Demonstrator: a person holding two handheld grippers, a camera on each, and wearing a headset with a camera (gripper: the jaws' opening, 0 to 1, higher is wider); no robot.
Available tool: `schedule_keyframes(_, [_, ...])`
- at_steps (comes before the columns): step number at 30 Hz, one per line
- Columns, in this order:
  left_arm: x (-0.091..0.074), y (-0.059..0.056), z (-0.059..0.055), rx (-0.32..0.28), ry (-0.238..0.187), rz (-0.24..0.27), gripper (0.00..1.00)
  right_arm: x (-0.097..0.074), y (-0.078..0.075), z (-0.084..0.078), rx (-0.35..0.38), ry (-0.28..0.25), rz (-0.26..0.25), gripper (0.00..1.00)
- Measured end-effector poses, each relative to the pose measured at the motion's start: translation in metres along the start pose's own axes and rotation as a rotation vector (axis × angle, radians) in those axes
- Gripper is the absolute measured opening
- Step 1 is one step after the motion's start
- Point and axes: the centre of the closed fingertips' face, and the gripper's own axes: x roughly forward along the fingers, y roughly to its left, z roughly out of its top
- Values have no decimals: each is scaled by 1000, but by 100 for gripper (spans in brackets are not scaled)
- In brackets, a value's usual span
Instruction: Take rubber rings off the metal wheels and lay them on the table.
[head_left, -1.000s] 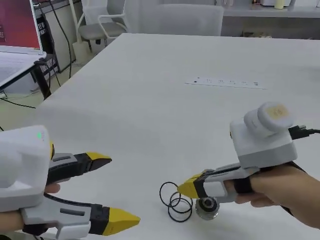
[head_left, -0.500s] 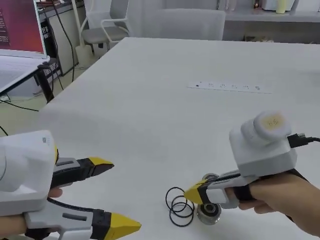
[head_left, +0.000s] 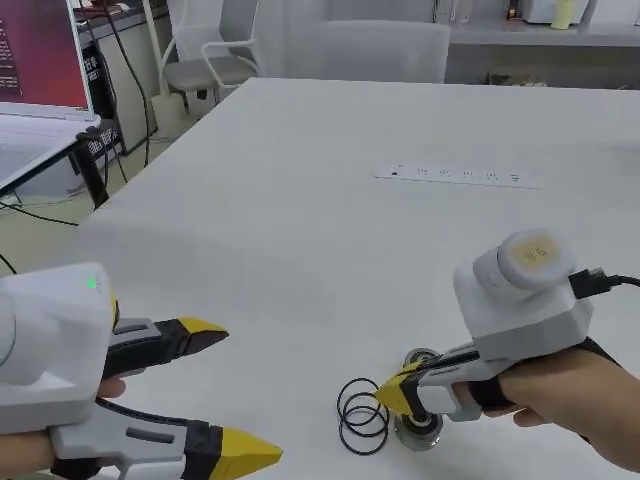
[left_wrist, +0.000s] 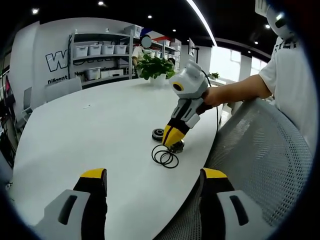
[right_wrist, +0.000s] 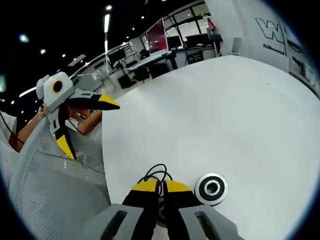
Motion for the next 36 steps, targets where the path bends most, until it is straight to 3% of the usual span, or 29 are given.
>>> schedule_keyframes(10, [0,0,-1,0,5,2,73,-8,-10,6,8,-32,-34,3])
schedule_keyframes(21, [0,-1,-1,-2,7,0,73,-29,-15,28,30,-132,-37,4])
schedule_keyframes(29, [0,-1,-1,-4,10,-1,73,-51,-25,41,-84,-184,-97,6])
schedule_keyframes(36, [1,-3,-2,-4,15,-7,73,-57,-36,36,-120,-166,-135,7])
